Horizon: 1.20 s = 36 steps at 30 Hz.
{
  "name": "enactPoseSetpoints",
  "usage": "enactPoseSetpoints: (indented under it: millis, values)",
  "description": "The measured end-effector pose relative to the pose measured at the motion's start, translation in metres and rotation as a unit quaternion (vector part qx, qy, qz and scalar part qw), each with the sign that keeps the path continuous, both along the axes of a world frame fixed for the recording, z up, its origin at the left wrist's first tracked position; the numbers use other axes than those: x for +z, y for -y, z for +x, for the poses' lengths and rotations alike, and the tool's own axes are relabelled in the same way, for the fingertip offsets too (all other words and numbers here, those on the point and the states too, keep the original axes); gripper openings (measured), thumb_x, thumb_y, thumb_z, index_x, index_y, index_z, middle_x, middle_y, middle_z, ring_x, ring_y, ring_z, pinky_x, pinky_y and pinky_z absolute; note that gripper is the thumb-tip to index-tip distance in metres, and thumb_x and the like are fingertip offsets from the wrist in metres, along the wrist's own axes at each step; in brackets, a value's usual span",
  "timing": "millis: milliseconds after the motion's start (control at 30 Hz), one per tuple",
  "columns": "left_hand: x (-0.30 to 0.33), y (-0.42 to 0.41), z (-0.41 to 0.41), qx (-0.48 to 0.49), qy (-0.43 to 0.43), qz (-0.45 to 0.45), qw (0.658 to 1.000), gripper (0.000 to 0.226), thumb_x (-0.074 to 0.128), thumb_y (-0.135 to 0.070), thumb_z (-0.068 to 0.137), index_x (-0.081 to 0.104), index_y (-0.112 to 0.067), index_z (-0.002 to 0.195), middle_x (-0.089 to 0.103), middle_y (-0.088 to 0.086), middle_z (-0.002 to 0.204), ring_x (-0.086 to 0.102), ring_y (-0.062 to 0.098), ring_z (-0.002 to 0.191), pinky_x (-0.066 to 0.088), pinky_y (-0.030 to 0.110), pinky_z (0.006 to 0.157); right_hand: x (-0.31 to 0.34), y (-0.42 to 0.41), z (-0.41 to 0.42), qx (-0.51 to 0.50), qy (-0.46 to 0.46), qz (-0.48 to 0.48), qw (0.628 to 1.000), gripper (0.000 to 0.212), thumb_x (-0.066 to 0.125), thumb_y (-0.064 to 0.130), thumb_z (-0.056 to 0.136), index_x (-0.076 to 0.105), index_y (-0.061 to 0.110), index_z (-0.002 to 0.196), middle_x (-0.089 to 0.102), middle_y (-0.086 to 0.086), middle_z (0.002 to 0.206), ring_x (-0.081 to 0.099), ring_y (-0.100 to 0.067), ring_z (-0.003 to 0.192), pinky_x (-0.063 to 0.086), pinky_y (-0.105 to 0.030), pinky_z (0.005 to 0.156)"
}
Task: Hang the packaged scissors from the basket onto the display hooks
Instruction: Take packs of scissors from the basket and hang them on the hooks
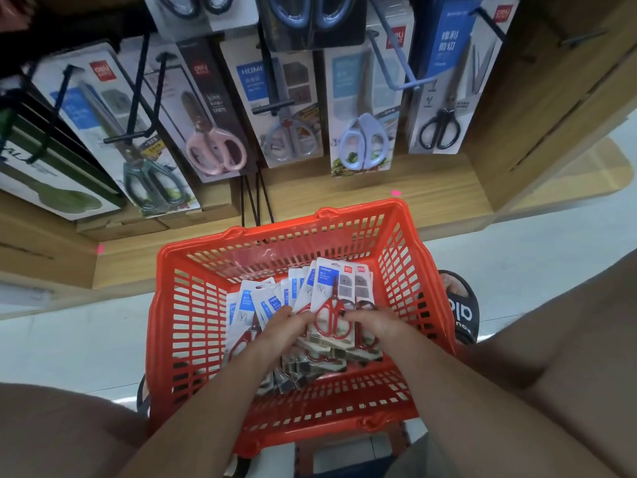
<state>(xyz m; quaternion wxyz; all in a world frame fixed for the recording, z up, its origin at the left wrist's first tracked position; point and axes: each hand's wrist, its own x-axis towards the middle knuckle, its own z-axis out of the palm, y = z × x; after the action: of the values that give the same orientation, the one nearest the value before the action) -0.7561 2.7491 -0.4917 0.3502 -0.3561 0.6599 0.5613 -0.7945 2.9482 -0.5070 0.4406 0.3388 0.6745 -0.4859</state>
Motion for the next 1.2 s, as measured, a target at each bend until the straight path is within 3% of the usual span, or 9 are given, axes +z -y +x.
enactPoseSetpoints:
  millis: [200, 300, 367, 467, 633, 800, 933, 1067, 1200]
  values:
    - [-0.001, 0.008, 0.003, 0.065, 0.017, 0.070, 0.995, 0.125, 0.093, -0.047, 0.072, 0.017, -0.019, 0.167, 0.075, 0.009, 0.123, 0.081, 0.021, 0.095, 0.064, 0.044, 0.091, 0.005, 0.006, -0.002, 0.001, -0.010, -0.021, 1.000, 0.059, 0.090, 0.014, 0.074, 0.066, 0.013, 0.128, 0.073, -0.007, 0.124, 0.067, -0.030, 0.116, 0.049, -0.043, 0.102]
    - [0.002, 0.012, 0.004, 0.074, 0.027, 0.081, 0.994, 0.124, 0.095, -0.045, 0.066, 0.022, -0.020, 0.164, 0.079, 0.007, 0.117, 0.080, 0.022, 0.097, 0.065, 0.041, 0.083, 0.008, 0.008, 0.001, -0.024, -0.029, -0.033, 0.999, 0.034, 0.088, 0.010, 0.075, 0.066, 0.024, 0.096, 0.073, 0.001, 0.102, 0.065, -0.014, 0.084, 0.049, -0.036, 0.090]
    - [0.004, 0.013, 0.006, 0.065, 0.029, 0.088, 0.994, 0.115, 0.097, -0.044, 0.067, 0.032, -0.018, 0.158, 0.082, 0.004, 0.110, 0.080, 0.020, 0.098, 0.065, 0.038, 0.081, 0.010, 0.009, 0.000, -0.036, -0.046, -0.045, 0.997, 0.037, 0.087, 0.009, 0.076, 0.058, 0.030, 0.085, 0.069, 0.006, 0.093, 0.057, -0.008, 0.073, 0.046, -0.031, 0.083]
    - [0.004, 0.014, 0.008, 0.067, 0.025, 0.093, 0.993, 0.108, 0.098, -0.043, 0.069, 0.039, -0.015, 0.155, 0.082, 0.004, 0.111, 0.080, 0.022, 0.101, 0.065, 0.041, 0.089, 0.019, 0.009, -0.001, -0.030, -0.063, -0.057, 0.996, 0.036, 0.086, 0.008, 0.076, 0.058, 0.028, 0.090, 0.065, 0.009, 0.090, 0.059, -0.012, 0.083, 0.044, -0.034, 0.089]
    - [0.022, 0.026, 0.014, 0.051, 0.009, 0.091, 0.994, 0.068, 0.092, -0.040, 0.079, 0.063, -0.016, 0.136, 0.081, 0.006, 0.114, 0.079, 0.024, 0.104, 0.064, 0.042, 0.089, 0.039, 0.013, 0.002, 0.011, -0.051, -0.107, 0.993, 0.037, 0.083, 0.009, 0.080, 0.074, 0.021, 0.113, 0.080, -0.003, 0.107, 0.076, -0.025, 0.099, 0.058, -0.043, 0.094]
    - [0.066, 0.049, 0.017, 0.039, 0.017, 0.118, 0.992, 0.079, 0.100, -0.042, 0.068, 0.063, -0.012, 0.131, 0.080, 0.012, 0.116, 0.078, 0.030, 0.106, 0.065, 0.042, 0.085, 0.065, 0.023, 0.000, 0.061, -0.057, -0.206, 0.975, 0.039, 0.076, 0.004, 0.086, 0.074, 0.019, 0.122, 0.080, -0.008, 0.112, 0.077, -0.030, 0.104, 0.057, -0.051, 0.101]
    - [0.104, 0.067, 0.018, 0.012, 0.004, 0.110, 0.994, 0.078, 0.099, -0.047, 0.065, 0.070, -0.015, 0.130, 0.077, 0.013, 0.125, 0.073, 0.032, 0.119, 0.057, 0.048, 0.107, 0.097, 0.033, -0.003, 0.103, -0.072, -0.261, 0.957, 0.039, 0.071, 0.001, 0.090, 0.072, 0.015, 0.127, 0.077, -0.012, 0.119, 0.074, -0.032, 0.112, 0.053, -0.052, 0.107]
    - [0.143, 0.074, 0.019, 0.020, -0.010, 0.106, 0.994, 0.053, 0.086, -0.058, 0.071, 0.084, -0.023, 0.111, 0.080, 0.009, 0.116, 0.076, 0.020, 0.100, 0.062, 0.038, 0.095, 0.128, 0.040, -0.002, 0.126, -0.073, -0.317, 0.937, 0.043, 0.068, -0.003, 0.092, 0.070, 0.014, 0.130, 0.074, -0.015, 0.126, 0.071, -0.033, 0.117, 0.052, -0.054, 0.108]
    - [0.177, 0.079, 0.021, 0.047, -0.041, 0.059, 0.996, 0.054, 0.064, -0.065, 0.095, 0.077, -0.021, 0.124, 0.077, 0.020, 0.119, 0.071, 0.036, 0.106, 0.052, 0.056, 0.110, 0.161, 0.049, -0.003, 0.161, -0.090, -0.367, 0.912, 0.046, 0.065, -0.008, 0.093, 0.068, 0.012, 0.135, 0.070, -0.019, 0.133, 0.067, -0.037, 0.124, 0.047, -0.057, 0.112]
